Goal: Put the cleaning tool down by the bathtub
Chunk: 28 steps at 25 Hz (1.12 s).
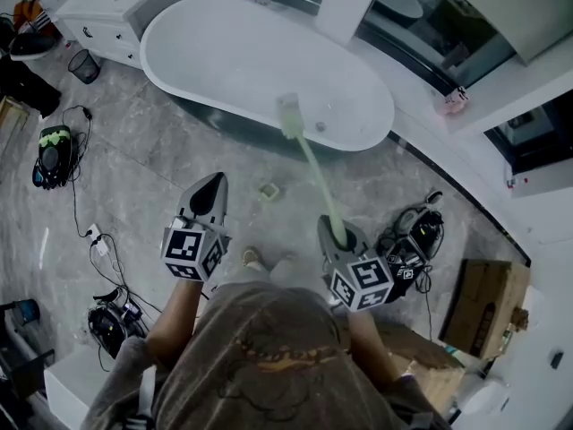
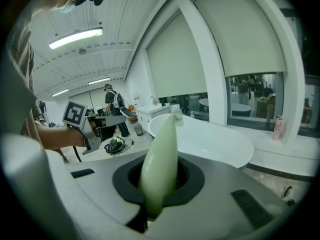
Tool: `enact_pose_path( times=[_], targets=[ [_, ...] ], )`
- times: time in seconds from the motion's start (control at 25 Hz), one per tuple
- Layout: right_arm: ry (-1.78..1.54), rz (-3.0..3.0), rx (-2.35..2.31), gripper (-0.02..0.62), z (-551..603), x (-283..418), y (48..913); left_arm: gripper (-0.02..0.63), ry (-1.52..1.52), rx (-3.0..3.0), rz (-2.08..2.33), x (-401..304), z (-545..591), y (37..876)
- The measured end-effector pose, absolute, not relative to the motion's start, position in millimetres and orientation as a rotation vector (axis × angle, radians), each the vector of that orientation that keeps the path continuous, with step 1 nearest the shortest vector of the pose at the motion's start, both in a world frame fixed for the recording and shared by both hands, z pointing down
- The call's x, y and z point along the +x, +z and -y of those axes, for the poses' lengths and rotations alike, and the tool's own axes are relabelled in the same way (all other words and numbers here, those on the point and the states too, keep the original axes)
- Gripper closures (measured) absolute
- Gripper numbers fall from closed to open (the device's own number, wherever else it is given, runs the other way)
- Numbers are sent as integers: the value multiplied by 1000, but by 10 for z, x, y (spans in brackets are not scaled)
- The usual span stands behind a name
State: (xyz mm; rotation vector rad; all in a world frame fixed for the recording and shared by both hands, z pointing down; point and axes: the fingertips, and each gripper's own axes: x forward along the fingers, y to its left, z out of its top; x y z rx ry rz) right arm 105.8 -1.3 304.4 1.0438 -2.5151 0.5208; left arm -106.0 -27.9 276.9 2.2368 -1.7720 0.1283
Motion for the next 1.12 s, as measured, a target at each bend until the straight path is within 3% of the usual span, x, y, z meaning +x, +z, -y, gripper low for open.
enact_pose_path(
  times=[1.12],
  targets=[
    [501,2514,834,586,1205,914,3377,614,152,2101,1840,-1131,1340,3211]
  ],
)
